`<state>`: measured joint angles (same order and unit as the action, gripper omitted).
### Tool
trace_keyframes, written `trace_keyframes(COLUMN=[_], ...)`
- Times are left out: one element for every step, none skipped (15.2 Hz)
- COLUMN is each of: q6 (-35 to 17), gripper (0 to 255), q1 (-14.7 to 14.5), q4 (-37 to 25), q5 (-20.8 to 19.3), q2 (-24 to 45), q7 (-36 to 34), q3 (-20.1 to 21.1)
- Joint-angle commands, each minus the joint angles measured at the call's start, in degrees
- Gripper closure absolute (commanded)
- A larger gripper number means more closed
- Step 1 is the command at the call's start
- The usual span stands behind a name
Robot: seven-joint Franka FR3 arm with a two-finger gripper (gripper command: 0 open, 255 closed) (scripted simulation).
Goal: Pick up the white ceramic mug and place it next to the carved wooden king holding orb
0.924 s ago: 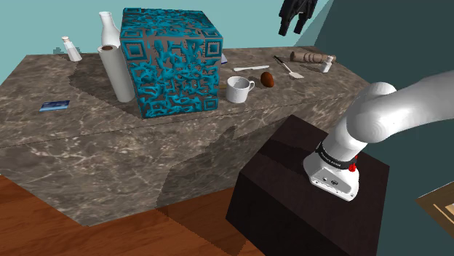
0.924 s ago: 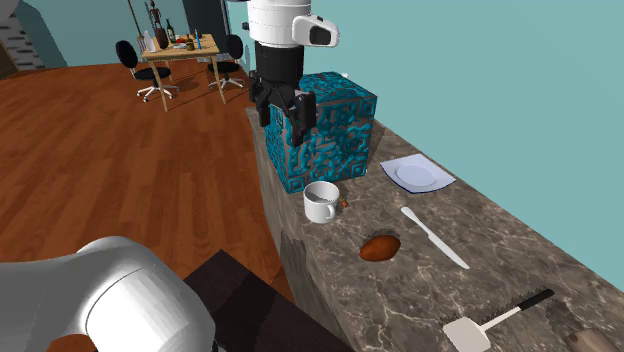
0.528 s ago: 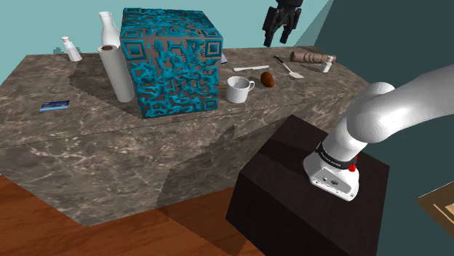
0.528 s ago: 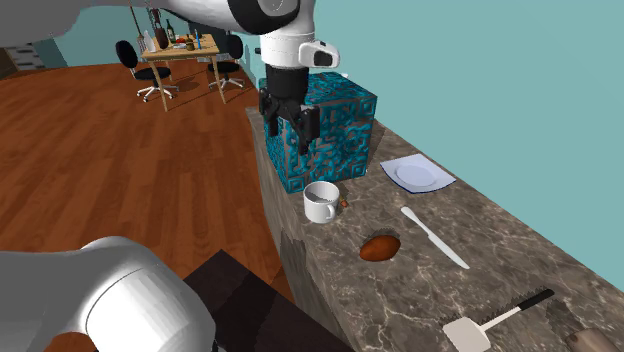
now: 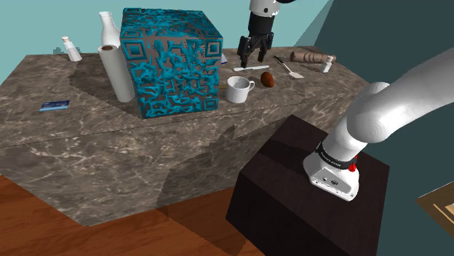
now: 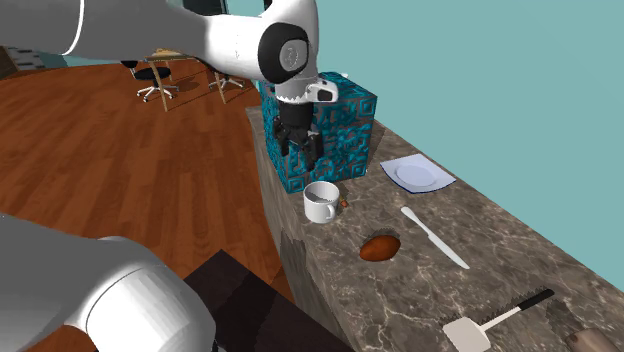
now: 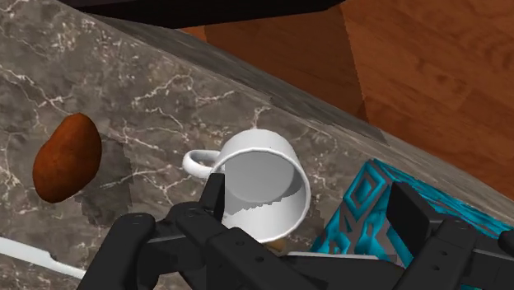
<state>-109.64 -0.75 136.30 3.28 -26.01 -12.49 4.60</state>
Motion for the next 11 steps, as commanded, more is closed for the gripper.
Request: trace_keyframes(q6=[-3.6, -5.2, -6.8, -8.3, -9.7, -11.2, -12.5, -13.8, -14.3, -15.1, -15.8], gripper=[0, 0, 0, 0, 0, 0, 0, 0, 0, 0, 0], q1=[0.2, 0.2, 0.3, 0.3, 0.4, 0.5, 0.5, 0.5, 0.5, 0.5, 0.4], q4=[-0.4, -0.6, -0.8, -1.2, -1.6, -2.1, -2.7, -3.4, -3.7, -3.3, -2.8], q5=[-0.7, -1.1, -1.6, -2.0, -2.6, -3.2, -3.8, -4.6, -4.8, -4.9, -5.0], q2=[4.1, 6.1, 8.0, 10.1, 12.1, 14.3, 16.4, 18.6, 19.4, 19.7, 20.1], q7=[-0.9, -1.5, -2.2, -2.9, -3.6, -4.4, -5.2, -6.0, -6.3, -6.4, -6.4], q3=[0.7, 1.2, 1.6, 2.0, 2.4, 2.7, 3.1, 3.3, 3.4, 3.3, 3.3])
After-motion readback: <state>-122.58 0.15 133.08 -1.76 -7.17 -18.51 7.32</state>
